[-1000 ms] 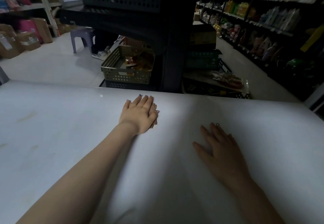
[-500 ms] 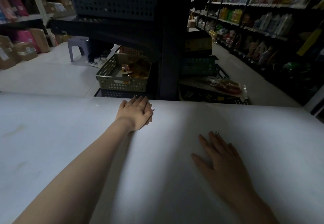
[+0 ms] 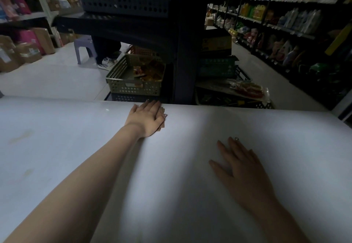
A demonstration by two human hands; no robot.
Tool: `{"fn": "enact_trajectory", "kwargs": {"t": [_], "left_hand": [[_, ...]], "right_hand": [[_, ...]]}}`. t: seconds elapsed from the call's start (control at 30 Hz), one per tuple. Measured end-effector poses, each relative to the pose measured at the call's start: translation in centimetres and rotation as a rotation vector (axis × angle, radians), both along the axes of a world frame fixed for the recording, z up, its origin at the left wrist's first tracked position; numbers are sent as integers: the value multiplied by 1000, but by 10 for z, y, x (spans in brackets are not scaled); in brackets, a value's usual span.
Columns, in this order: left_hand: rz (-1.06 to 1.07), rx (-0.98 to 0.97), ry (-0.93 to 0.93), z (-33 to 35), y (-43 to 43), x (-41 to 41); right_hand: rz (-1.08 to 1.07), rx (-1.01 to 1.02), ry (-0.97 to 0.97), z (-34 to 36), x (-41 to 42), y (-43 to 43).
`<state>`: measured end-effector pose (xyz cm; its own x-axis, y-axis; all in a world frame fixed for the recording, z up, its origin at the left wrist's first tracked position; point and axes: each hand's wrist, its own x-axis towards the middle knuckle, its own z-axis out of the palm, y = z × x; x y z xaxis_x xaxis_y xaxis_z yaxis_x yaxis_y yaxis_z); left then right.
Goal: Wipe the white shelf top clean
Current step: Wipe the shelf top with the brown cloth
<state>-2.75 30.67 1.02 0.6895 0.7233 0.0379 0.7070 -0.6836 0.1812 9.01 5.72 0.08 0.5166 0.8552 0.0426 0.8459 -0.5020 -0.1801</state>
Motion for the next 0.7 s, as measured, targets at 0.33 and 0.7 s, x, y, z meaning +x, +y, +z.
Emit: {"fn": "enact_trajectory", "kwargs": {"t": [0.33,0.7], "left_hand": [[-10,21,-42,-5,-18,-21],[-25,-8,-22,-6,-44,-47]], "right_hand": [[-6,-6,29,3,-2,-1],[10,37,61,2,-3,-3]]}}
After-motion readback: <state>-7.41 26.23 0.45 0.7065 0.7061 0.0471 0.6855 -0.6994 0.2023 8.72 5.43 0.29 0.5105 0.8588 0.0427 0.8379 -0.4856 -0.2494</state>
